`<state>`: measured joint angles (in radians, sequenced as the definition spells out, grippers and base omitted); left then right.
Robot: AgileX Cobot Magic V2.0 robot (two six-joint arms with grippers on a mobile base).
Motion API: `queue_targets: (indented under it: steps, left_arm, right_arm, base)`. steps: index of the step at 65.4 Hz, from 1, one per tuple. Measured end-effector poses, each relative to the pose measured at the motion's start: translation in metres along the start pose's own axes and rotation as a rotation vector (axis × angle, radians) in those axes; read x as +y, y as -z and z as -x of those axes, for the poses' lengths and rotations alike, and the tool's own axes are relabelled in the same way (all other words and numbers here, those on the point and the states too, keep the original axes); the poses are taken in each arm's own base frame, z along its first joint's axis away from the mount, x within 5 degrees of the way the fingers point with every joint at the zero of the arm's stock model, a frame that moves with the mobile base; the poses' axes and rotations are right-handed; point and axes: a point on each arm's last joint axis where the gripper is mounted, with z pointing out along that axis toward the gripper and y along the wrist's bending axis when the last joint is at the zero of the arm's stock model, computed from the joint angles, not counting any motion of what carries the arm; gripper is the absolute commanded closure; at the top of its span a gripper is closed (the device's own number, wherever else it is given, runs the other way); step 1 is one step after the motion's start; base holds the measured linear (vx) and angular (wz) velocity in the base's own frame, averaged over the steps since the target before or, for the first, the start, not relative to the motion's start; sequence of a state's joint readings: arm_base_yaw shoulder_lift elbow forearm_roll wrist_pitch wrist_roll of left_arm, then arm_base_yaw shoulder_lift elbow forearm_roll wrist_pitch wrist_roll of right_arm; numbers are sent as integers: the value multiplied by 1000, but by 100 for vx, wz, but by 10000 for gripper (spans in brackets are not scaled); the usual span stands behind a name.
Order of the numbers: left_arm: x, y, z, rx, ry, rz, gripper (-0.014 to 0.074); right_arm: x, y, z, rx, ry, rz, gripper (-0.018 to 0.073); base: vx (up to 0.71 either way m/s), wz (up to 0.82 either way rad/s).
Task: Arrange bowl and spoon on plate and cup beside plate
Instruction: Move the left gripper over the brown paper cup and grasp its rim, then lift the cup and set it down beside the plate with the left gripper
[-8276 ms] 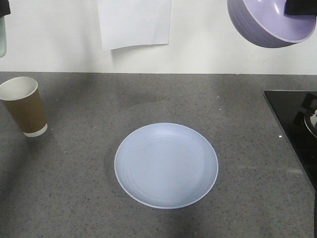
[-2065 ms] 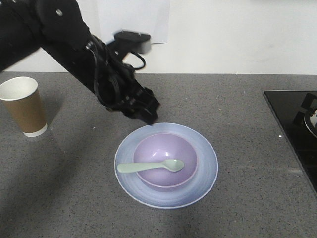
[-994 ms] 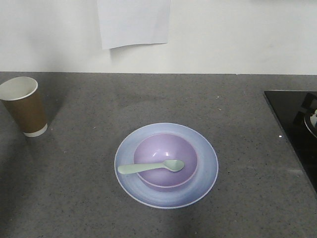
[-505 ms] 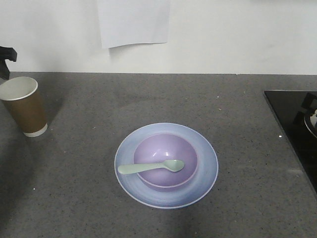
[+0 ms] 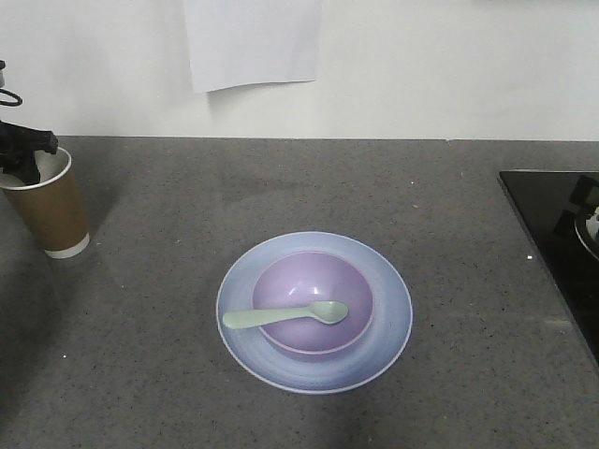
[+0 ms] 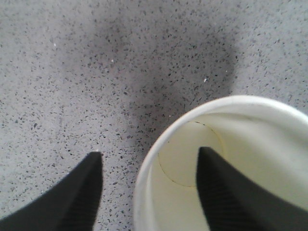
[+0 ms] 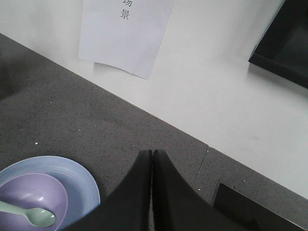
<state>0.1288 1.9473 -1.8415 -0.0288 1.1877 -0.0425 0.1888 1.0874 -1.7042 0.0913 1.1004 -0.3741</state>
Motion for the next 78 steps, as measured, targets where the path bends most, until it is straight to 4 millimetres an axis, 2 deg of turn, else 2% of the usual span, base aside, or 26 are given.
queue_targets:
  steps: [11,23,29,32,39,48,51,59,65,66,78]
  left_arm:
    - [0,0,0,0,-6,-1,605]
    - [-3,3,0,-3,-22,-30,603]
    - [-7,12,-2,-14,-36,-73,603]
    - [-10,20,-3,-22,-46,-110,603]
    - [-20,52,-10,-67,-82,-213,603]
    - [-32,106,-22,-185,-140,-335,603]
    - [-35,124,-28,-223,-153,-365,603]
    - [-46,153,-49,-269,-215,-383,603]
    - [-58,156,-69,-243,-261,-395,603]
    - [-82,124,-105,-94,-346,-427,603]
    - [-86,90,-120,-39,-339,-409,603]
  right_arm:
    - [0,0,0,0,0,0,564]
    - [0,0,0,0,0,0,564]
    - [0,0,0,0,0,0,564]
    - [0,0,0,0,0,0,564]
    - [0,0,0,0,-3,0,564]
    - [0,0,0,0,-3,0,564]
    - [0,0,0,0,-3,0,564]
    - [0,0,0,5,-3,2,564]
    - [0,0,-1,7,-4,3,564]
    - [0,0,-1,8,-6,3,564]
    - [1,0,-1,16,-6,6,564]
  base:
    - [0,0]
    - [0,0]
    - [0,0]
    - [0,0]
    - [0,0]
    - [0,0]
    - [0,0]
    - [0,0]
    - [0,0]
    - [0,0]
    - [0,0]
